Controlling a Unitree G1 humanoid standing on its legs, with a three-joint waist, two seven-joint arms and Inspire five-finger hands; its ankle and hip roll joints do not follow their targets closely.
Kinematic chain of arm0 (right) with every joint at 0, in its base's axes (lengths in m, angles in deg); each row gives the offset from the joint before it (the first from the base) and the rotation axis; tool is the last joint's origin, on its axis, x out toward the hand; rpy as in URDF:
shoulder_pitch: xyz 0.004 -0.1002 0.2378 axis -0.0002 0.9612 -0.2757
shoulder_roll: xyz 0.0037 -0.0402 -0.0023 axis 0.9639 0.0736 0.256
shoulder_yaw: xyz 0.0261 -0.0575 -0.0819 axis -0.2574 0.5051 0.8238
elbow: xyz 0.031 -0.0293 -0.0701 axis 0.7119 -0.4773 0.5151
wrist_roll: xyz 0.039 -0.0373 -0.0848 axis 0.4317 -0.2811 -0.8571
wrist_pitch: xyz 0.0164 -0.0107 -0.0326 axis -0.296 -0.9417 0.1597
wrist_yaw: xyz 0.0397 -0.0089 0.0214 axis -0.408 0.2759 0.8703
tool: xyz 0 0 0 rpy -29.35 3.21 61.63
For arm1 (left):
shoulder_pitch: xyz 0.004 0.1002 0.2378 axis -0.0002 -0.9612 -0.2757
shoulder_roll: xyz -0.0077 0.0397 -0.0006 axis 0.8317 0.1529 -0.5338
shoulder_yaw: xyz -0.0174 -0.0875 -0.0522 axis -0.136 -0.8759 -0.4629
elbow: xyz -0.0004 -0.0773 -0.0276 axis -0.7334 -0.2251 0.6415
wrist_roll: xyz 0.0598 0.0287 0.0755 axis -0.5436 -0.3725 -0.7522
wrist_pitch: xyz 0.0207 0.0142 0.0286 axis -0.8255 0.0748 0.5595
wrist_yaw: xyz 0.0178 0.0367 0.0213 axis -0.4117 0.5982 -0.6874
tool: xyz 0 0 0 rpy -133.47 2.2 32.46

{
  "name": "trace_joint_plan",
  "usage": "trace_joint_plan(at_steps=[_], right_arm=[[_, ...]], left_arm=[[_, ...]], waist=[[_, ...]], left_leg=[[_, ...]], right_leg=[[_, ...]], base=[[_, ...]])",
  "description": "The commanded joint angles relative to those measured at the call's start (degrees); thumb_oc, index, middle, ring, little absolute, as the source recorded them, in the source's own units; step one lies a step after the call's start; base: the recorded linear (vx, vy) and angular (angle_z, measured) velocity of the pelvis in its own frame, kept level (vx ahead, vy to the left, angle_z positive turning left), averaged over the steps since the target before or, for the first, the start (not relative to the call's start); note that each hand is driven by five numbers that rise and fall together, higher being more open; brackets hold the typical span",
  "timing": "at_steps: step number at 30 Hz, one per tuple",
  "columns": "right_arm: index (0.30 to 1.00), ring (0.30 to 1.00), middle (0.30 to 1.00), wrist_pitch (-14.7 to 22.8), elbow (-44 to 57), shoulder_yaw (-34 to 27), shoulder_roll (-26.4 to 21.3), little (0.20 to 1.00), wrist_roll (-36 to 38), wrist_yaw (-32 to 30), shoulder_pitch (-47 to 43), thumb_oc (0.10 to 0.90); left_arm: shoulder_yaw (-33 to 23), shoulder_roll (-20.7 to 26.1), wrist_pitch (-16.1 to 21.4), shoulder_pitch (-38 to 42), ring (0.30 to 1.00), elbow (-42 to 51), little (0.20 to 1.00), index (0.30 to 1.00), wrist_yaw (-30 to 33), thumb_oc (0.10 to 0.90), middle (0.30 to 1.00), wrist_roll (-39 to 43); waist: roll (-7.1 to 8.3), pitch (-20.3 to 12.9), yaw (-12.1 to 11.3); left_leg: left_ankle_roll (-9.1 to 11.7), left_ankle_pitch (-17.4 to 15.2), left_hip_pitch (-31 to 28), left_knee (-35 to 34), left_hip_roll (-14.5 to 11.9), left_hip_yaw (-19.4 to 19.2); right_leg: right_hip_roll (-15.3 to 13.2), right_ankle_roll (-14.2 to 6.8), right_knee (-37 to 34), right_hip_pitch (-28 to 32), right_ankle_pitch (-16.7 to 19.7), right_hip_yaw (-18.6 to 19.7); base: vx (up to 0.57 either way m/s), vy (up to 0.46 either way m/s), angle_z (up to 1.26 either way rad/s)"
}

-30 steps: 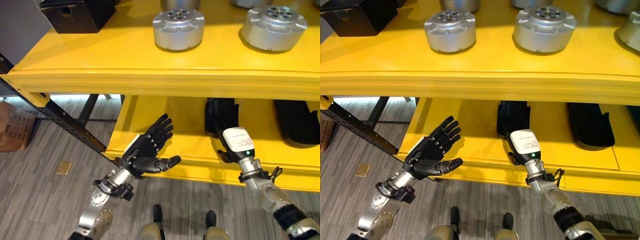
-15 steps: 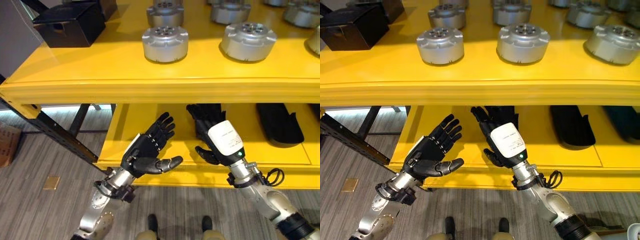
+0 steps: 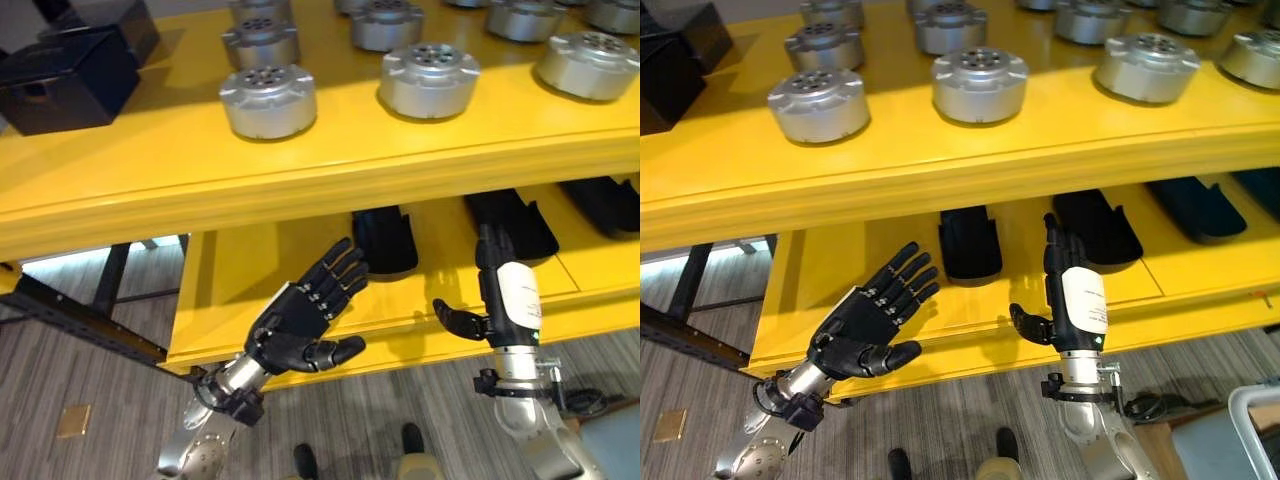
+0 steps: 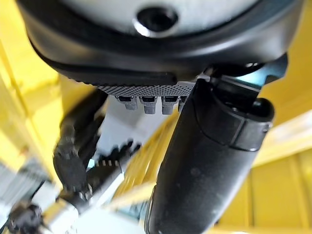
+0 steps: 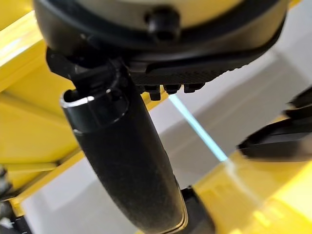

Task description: Move parts from the plastic box to the shelf.

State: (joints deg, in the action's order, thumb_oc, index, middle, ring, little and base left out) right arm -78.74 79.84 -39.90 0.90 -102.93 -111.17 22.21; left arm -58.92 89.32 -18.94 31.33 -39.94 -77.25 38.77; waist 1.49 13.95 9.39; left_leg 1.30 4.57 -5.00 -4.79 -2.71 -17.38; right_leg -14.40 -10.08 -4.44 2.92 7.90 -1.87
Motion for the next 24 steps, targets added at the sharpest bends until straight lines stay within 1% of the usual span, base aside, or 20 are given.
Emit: trace_joint_plan(at_steps=[1,3,4,5,6,8,9,10,11,12,14,15,16,18,21,22,23,24], right_arm=[[1.000,1.000,1.000,4.94,4.85,-0.82,-4.05,1.000,1.38,-4.38,-9.19,0.900],[1.000,1.000,1.000,5.37,5.02,-0.35,-3.60,1.000,4.21,-2.87,-9.59,0.900],[1.000,1.000,1.000,6.29,4.85,-0.19,-3.21,1.000,7.81,-1.08,-9.79,0.900],[1.000,1.000,1.000,8.29,4.39,-0.12,-2.72,1.000,11.82,0.21,-9.85,0.900],[1.000,1.000,1.000,10.81,4.27,-0.19,-2.20,1.000,12.41,0.68,-9.78,0.900],[1.000,1.000,1.000,12.95,5.02,0.09,-1.34,1.000,12.57,0.23,-9.72,0.900],[1.000,1.000,1.000,14.79,5.14,0.51,-0.36,1.000,13.58,0.03,-10.44,0.900],[1.000,1.000,1.000,16.85,4.32,1.28,0.25,1.000,12.97,-0.53,-12.48,0.900],[1.000,1.000,1.000,17.27,3.87,1.62,0.36,1.000,12.59,-0.70,-13.61,0.900],[1.000,1.000,1.000,16.69,3.63,3.03,0.88,1.000,11.69,-0.82,-15.32,0.900],[1.000,1.000,1.000,12.89,3.96,5.02,1.53,1.000,10.95,0.02,-17.98,0.900],[1.000,1.000,1.000,12.43,4.08,5.04,1.49,1.000,10.77,0.06,-18.02,0.900],[1.000,1.000,1.000,11.03,4.35,4.83,1.25,1.000,10.51,0.21,-17.81,0.900],[1.000,1.000,1.000,9.52,4.24,3.38,0.21,1.000,11.67,0.09,-16.82,0.900],[1.000,1.000,1.000,8.51,4.28,1.68,-0.41,1.000,11.72,0.33,-15.88,0.900],[1.000,1.000,1.000,7.31,4.01,0.26,-1.15,1.000,11.00,0.36,-15.14,0.900],[1.000,1.000,1.000,7.13,3.95,-0.54,-1.60,1.000,10.97,0.42,-14.70,0.900],[1.000,1.000,1.000,6.20,3.96,-0.91,-1.80,1.000,11.01,0.29,-14.51,0.900]], left_arm=[[0.62,0.33,1.81,3.90,1.000,6.01,1.000,1.000,-3.32,0.900,1.000,-0.15],[1.04,0.39,1.85,4.35,1.000,6.04,1.000,1.000,-1.78,0.900,1.000,-1.14],[1.18,0.24,2.41,4.49,1.000,5.86,1.000,1.000,-0.34,0.900,1.000,-1.79],[1.29,0.02,3.29,4.51,1.000,5.47,1.000,1.000,1.14,0.900,1.000,-1.51],[1.06,-0.09,3.37,4.63,1.000,5.25,1.000,1.000,1.44,0.900,1.000,0.11],[0.84,-0.75,2.94,5.27,1.000,4.49,1.000,1.000,0.45,0.900,1.000,1.53],[0.82,-1.18,3.77,5.12,1.000,3.86,1.000,1.000,0.33,0.900,1.000,-0.08],[0.85,-1.57,5.55,4.70,1.000,2.93,1.000,1.000,-0.68,0.900,1.000,-0.89],[0.75,-1.70,5.98,4.52,1.000,2.58,1.000,1.000,-1.54,0.900,1.000,-0.41],[0.57,-1.72,6.67,4.37,1.000,2.62,1.000,1.000,-0.84,0.900,1.000,-0.37],[-0.53,-2.16,5.14,4.95,1.000,2.56,1.000,1.000,0.21,0.900,1.000,-0.72],[-0.82,-2.15,4.86,4.89,1.000,2.54,1.000,1.000,0.11,0.900,1.000,-0.62],[-1.33,-2.08,4.34,4.51,1.000,2.59,1.000,1.000,-0.16,0.900,1.000,-0.48],[-2.09,-1.91,3.13,3.38,1.000,3.04,1.000,1.000,-0.62,0.900,1.000,0.05],[-2.46,-1.77,2.72,2.44,1.000,3.54,1.000,1.000,-0.41,0.900,1.000,1.22],[-2.75,-1.78,2.12,2.01,1.000,3.71,1.000,1.000,-0.30,0.900,1.000,2.21],[-2.76,-1.88,2.30,1.91,1.000,3.71,1.000,1.000,0.41,0.900,1.000,2.09],[-2.73,-1.93,2.12,1.90,1.000,3.71,1.000,1.000,1.06,0.900,1.000,1.83]], waist=[[-0.58,-2.10,-0.05],[-0.48,-1.59,0.22],[-0.37,-1.39,0.25],[-0.53,-1.37,0.22],[-0.55,-1.21,0.02],[-0.88,-1.12,-0.48],[-1.32,-1.17,-1.25],[-1.85,-1.56,-2.64],[-2.16,-1.81,-3.29],[-2.17,-1.98,-4.08],[-2.30,-2.48,-4.88],[-2.33,-2.58,-4.91],[-2.40,-2.87,-5.00],[-2.34,-3.41,-4.83],[-2.30,-3.68,-4.39],[-2.21,-3.76,-3.70],[-2.16,-3.76,-3.27],[-2.15,-3.76,-3.11]], left_leg=[[-0.22,-10.51,-4.99,4.22,-2.73,-5.27],[-0.42,-11.05,-5.73,4.54,-2.87,-7.06],[-0.68,-11.29,-5.91,4.98,-3.05,-8.76],[-1.03,-12.53,-6.19,5.55,-3.18,-9.65],[-1.66,-12.70,-5.45,6.53,-3.31,-10.17],[-2.65,-12.76,-3.90,8.40,-3.59,-10.26],[-3.32,-12.63,-2.83,9.64,-4.09,-10.75],[-3.38,-12.15,-2.00,10.17,-5.00,-11.67],[-3.08,-11.66,-1.75,10.14,-5.40,-11.96],[-2.57,-11.58,-1.46,10.29,-5.70,-12.69],[-1.30,-10.67,-1.21,9.99,-6.94,-13.84],[-1.04,-10.37,-1.25,9.79,-7.18,-14.03],[-0.50,-9.77,-1.30,9.35,-7.61,-14.44],[0.26,-8.72,-1.71,8.05,-8.08,-14.73],[0.93,-8.02,-2.06,7.14,-8.54,-15.18],[1.35,-7.49,-2.30,6.35,-8.87,-15.61],[1.64,-7.15,-2.50,5.93,-9.16,-15.95],[1.77,-7.00,-2.59,5.76,-9.30,-16.12]], right_leg=[[-0.74,-2.84,1.63,-1.13,-2.16,-3.95],[-1.38,-3.45,3.09,-2.48,-1.89,-5.24],[-1.70,-3.55,4.60,-3.12,-2.08,-6.67],[-2.25,-3.94,6.75,-3.09,-3.36,-8.16],[-2.99,-3.45,9.42,-3.32,-4.35,-8.93],[-4.20,-2.20,14.22,-3.50,-5.95,-9.39],[-5.30,-0.88,19.29,-3.54,-6.61,-10.61],[-5.23,0.73,21.20,-3.09,-8.89,-12.99],[-4.61,1.42,20.55,-2.47,-9.89,-14.00],[-4.50,1.45,19.62,-2.50,-9.14,-15.60],[-3.35,1.47,16.04,-0.71,-10.01,-17.61],[-3.06,1.42,15.31,-0.32,-9.99,-17.87],[-2.55,1.22,14.00,0.36,-9.97,-18.51],[-1.47,0.75,11.64,1.37,-9.99,-19.18],[-0.59,0.89,10.27,1.83,-9.89,-19.39],[0.20,1.28,9.32,1.93,-9.81,-19.36],[0.79,1.63,8.97,1.88,-9.82,-19.20],[1.05,1.80,8.86,1.85,-9.84,-19.11]], base=[[-0.05,0.114,-0.50],[-0.06,0.061,-0.53],[-0.06,0.050,-0.55],[-0.12,0.013,-0.56],[-0.12,-0.011,-0.74],[-0.14,-0.089,-0.68],[-0.18,-0.213,-0.18],[-0.17,-0.241,-0.03],[-0.12,-0.253,-0.12],[-0.05,-0.242,-0.50],[-0.01,-0.296,-0.88],[0.03,-0.259,-0.98],[0.04,-0.226,-0.68],[0.05,-0.254,-0.24],[0.03,-0.213,-0.37],[0.02,-0.243,-0.34],[0.02,-0.311,-0.34],[0.01,-0.241,-0.27]])
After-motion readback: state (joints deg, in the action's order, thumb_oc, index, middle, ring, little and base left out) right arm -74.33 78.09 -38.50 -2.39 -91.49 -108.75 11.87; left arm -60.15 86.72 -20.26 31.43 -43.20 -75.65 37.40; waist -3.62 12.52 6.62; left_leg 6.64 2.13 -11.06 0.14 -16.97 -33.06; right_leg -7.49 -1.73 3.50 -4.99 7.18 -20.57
